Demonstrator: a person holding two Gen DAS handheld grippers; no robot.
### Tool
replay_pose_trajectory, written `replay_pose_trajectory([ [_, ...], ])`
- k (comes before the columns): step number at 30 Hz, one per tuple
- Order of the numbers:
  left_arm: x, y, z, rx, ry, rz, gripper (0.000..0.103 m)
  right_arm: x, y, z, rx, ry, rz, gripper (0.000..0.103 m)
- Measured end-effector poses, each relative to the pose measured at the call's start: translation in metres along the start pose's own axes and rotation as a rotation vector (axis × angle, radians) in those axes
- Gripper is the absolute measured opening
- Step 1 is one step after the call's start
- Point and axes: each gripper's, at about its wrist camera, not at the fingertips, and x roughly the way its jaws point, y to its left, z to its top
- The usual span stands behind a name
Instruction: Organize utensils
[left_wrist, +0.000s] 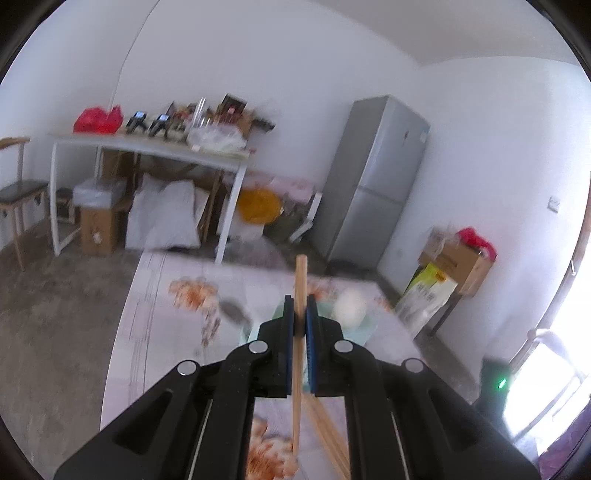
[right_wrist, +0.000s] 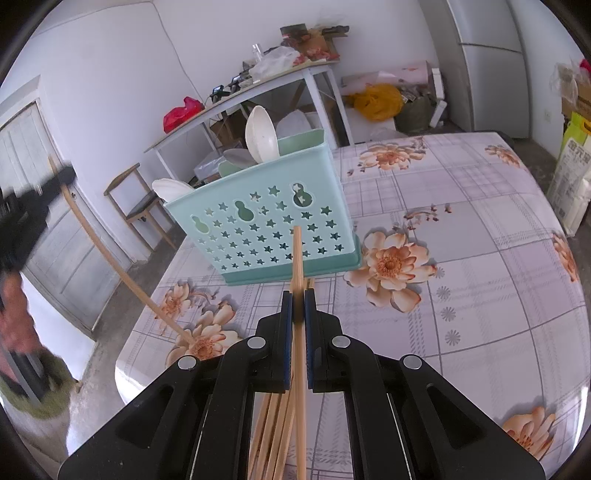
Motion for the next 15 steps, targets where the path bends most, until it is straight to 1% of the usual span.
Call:
replay_pose_trajectory([
  [3,-0.005,-0.01,0.022,0.012,-0.061,-0.018,0.005,0.001,-0.002,0.0,0.01,0.001,0.004,0.004],
  [6,-0.011,-0.019,0.05,0.021,-0.148,-0.045,0.005,0.001,-0.003,0.002,0.013,0.003,0.008,0.004],
  [9,-0.013,-0.024,0.067,0.041,-0.211,-0.024,0.005,0.001,-0.003,0.003,0.011,0.0,0.01,0.004],
  [15,0.01,-0.024,0.09,0.03,-0.25,0.006,0.005,-0.002,-0.002,0.003,0.01,-0.008,0.014,0.004],
])
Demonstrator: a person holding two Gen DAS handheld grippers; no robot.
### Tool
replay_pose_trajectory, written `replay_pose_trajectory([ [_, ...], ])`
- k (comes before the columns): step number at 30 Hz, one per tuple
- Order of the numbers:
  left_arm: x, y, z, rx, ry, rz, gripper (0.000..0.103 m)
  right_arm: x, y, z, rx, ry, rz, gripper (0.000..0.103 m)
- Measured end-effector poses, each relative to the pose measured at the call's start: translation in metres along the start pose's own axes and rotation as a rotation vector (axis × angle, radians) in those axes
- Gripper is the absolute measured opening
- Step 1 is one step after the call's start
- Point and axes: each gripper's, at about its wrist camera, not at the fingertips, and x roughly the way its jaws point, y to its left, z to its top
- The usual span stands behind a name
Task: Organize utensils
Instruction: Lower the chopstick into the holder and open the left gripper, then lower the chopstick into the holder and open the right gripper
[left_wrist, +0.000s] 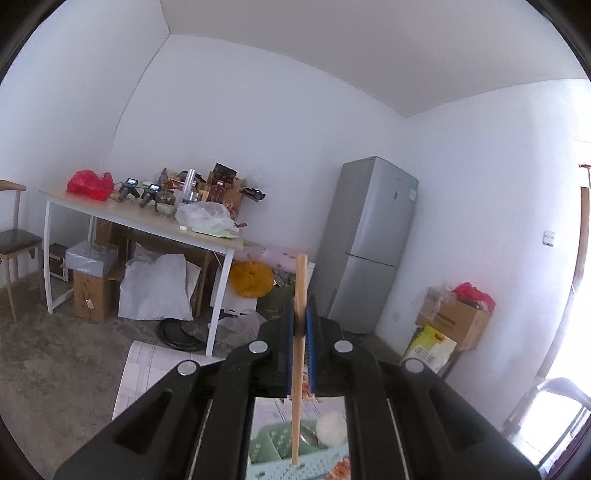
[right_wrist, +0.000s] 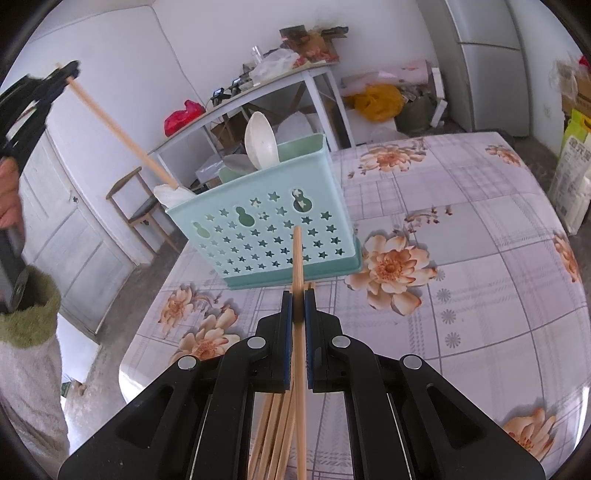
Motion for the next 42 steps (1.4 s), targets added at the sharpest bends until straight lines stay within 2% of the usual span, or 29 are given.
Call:
replay_pose_trajectory([
  [5,0.026,0.002,-0.002,0.004,-0.006,0.027,0.005,0.0,-0.001,0.0,0.004,0.001,0.003,0.004],
  [12,0.065,0.006,-0.033,-0.003,0.058,0.047,0.005,0.001,-0.006,0.001,0.015,0.005,0.005,0.004],
  [14,0.073,0.004,-0.046,0.022,0.077,0.071,0.005,0.002,-0.008,0.001,0.019,0.005,0.005,0.004],
  [23,0.091,0.002,-0.097,0.073,0.195,0.103,0.006,0.0,-0.011,0.002,0.025,-0.001,0.007,0.004],
  [26,0.089,0.002,-0.105,0.077,0.216,0.107,0.006,-0.003,-0.012,0.001,0.024,-0.006,0.005,0.004],
  [29,0.084,0.003,-0.108,0.076,0.22,0.111,0.012,-0.004,-0.012,0.001,0.026,-0.01,0.005,0.004],
  [33,0.07,0.007,-0.107,0.07,0.199,0.127,0.024,-0.007,-0.011,0.001,0.026,-0.02,0.004,0.004],
  [37,0.045,0.01,-0.108,0.062,0.162,0.143,0.026,-0.011,-0.012,0.002,0.025,-0.03,0.0,0.004],
  [42,0.005,0.014,-0.112,0.073,0.117,0.153,0.036,-0.017,-0.012,0.004,0.023,-0.046,-0.009,0.004],
])
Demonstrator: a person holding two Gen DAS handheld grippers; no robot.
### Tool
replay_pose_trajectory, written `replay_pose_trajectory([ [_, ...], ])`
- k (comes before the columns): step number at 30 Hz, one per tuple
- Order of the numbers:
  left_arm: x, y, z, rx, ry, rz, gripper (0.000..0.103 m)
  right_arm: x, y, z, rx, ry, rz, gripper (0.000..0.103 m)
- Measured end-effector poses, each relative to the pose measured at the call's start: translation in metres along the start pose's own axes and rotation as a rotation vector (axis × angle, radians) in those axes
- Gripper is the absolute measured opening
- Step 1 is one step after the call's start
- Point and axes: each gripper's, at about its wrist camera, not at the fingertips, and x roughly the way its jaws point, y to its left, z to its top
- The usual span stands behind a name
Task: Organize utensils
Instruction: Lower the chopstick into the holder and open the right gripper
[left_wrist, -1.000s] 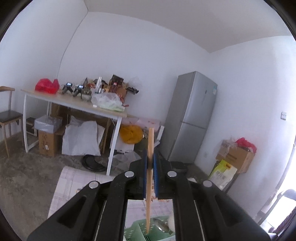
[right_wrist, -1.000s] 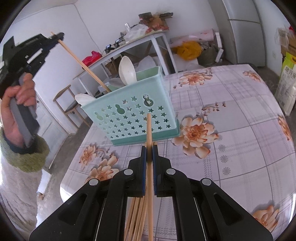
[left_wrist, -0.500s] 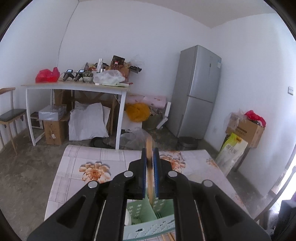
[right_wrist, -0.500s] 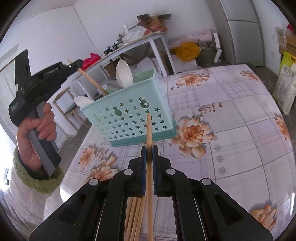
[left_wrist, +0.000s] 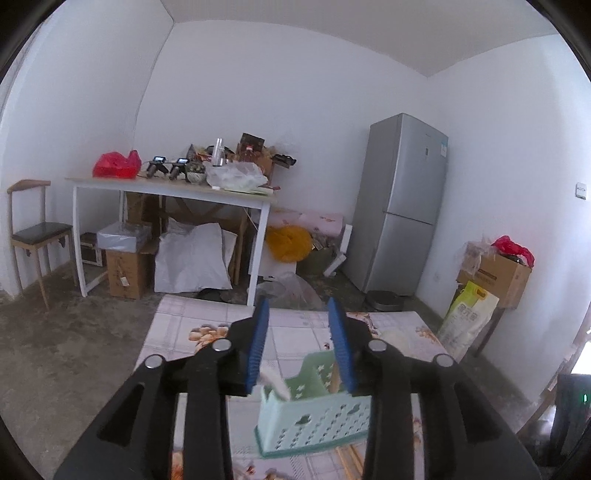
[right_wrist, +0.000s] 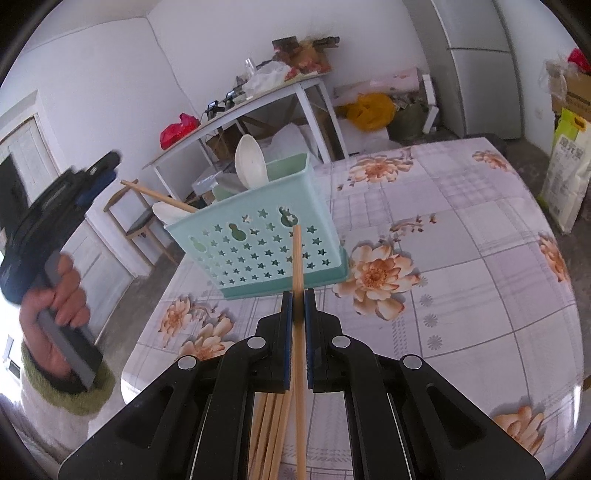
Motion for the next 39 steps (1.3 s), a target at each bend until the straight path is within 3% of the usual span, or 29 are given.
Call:
replay_pose_trajectory([
  [6,-0.024,0.008,-0.021,0.033,0.051,-0.018,0.046,-0.015,0.005,0.007,-0.021,-0.051,0.004,0.004],
  [12,-0.027,0.01,-0.057,0.064,0.174,-0.033,0.05,-0.037,0.015,0.024,-0.08,-0.134,0.025,0.004],
  [17,-0.018,-0.002,-0.094,0.073,0.313,-0.054,0.05,-0.051,0.03,0.049,-0.139,-0.213,0.103,0.004],
  [22,-0.012,-0.015,-0.123,0.065,0.387,-0.091,0.051,-0.053,0.049,0.082,-0.188,-0.275,0.209,0.004],
  [32,-0.003,-0.028,-0.136,0.103,0.409,-0.136,0.051,-0.047,0.09,0.143,-0.28,-0.448,0.338,0.004],
  [39,-0.002,-0.019,-0.137,0.081,0.413,-0.134,0.051,-0.032,0.116,0.163,-0.377,-0.548,0.335,0.004],
])
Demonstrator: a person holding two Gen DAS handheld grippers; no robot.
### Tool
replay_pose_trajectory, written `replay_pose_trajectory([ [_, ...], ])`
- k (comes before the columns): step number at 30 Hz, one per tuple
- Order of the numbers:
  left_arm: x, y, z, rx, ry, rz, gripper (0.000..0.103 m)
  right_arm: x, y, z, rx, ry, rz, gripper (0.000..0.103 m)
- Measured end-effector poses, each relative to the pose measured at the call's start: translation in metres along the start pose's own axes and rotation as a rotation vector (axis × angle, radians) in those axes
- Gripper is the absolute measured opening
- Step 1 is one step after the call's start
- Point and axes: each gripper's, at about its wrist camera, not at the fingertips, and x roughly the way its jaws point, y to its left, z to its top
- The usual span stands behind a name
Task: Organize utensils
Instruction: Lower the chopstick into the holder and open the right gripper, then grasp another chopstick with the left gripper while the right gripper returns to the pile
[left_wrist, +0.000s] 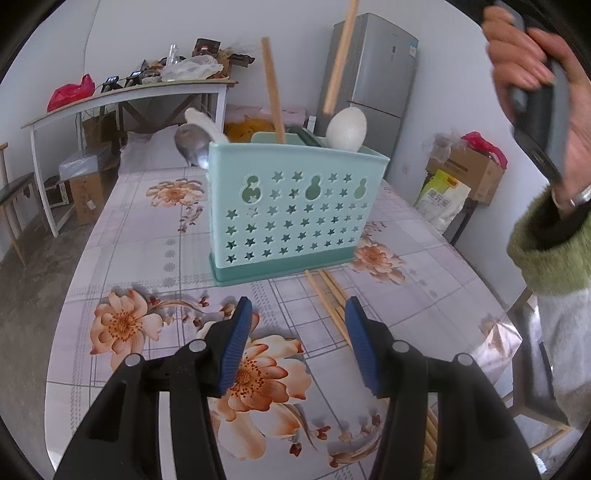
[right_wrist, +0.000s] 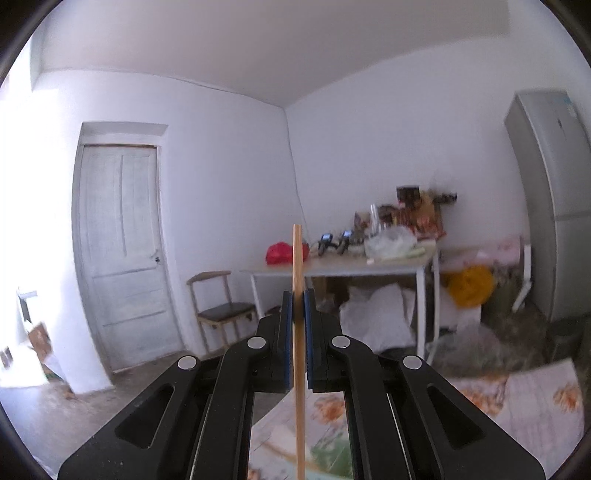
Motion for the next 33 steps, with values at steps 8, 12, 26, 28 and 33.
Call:
replay_pose_trajectory([
  [8,0.003,0.011,-0.001,-0.028,0.0,0.003,0.051,0.032,0.007,-0.026,-0.142,0.041,-0.045,0.004],
  [12,0.005,0.016,-0.002,-0.04,0.005,0.003,0.051,0.041,0.013,-0.052,-0.216,0.113,-0.063,0.004],
  [26,0.007,0.02,-0.003,-0.038,0.025,0.007,0.054,0.002,-0.005,-0.112,-0.101,0.344,-0.117,0.041],
  [28,0.009,0.02,-0.003,-0.037,0.034,0.004,0.054,-0.019,-0.012,-0.108,-0.034,0.319,-0.138,0.045],
  [33,0.015,0.012,-0.003,-0.007,0.063,-0.001,0.056,-0.061,-0.025,-0.107,0.101,0.286,-0.155,0.048],
])
